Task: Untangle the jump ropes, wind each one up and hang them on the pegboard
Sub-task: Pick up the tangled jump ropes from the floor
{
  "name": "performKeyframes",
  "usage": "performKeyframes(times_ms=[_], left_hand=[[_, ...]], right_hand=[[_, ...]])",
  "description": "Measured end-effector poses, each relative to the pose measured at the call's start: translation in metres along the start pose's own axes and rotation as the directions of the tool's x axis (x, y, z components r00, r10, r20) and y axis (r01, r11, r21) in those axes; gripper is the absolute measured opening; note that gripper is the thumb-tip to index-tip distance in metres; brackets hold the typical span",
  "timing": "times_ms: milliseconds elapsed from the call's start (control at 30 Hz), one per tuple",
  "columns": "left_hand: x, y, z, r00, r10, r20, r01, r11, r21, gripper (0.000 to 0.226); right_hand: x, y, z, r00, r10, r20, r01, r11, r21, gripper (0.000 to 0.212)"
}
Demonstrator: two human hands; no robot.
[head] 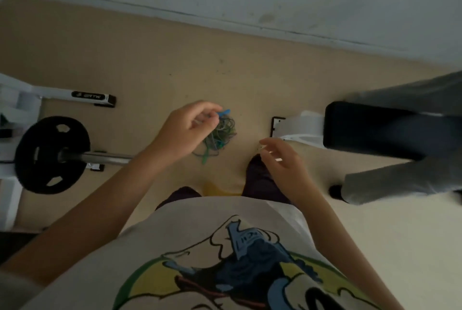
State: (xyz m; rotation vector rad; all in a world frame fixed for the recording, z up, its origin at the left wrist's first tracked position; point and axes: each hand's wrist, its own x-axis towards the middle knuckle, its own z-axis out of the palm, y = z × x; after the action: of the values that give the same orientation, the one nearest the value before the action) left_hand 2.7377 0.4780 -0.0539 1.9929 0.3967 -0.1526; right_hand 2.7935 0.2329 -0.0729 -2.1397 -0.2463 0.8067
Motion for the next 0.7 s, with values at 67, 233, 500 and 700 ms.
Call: performKeyframes(times_ms=[67, 233, 500, 700], left_hand=[[0.033, 0.005, 0.012, 0.999, -0.038, -0.036, 0.039, 0.999, 0.009, 0.020], [0.105, -0.005, 0.054, 0.982, -0.173, -0.076, 0.171, 0.985, -0.023, 0.019], [0.234, -0.163, 0.122, 0.980, -0.170, -0.106, 0.174, 0.984, 0.026, 0.020], [0.318, -0.339, 0.166, 0.987, -0.028, -0.158, 0.050, 0.990, 0.134, 0.023]], right_hand=[[0.043, 0.007, -0.026, 0.998, 0.004, 0.062, -0.004, 1.000, 0.003, 0.022], [0.148, 0.024, -0.068, 0.987, -0.045, 0.153, 0.045, 0.999, 0.000, 0.021], [0.315, 0.127, 0.001, 0.988, -0.057, 0.140, 0.064, 0.997, -0.047, 0.021], [0.441, 0.234, 0.100, 0.968, -0.174, 0.179, 0.194, 0.976, -0.099, 0.021]])
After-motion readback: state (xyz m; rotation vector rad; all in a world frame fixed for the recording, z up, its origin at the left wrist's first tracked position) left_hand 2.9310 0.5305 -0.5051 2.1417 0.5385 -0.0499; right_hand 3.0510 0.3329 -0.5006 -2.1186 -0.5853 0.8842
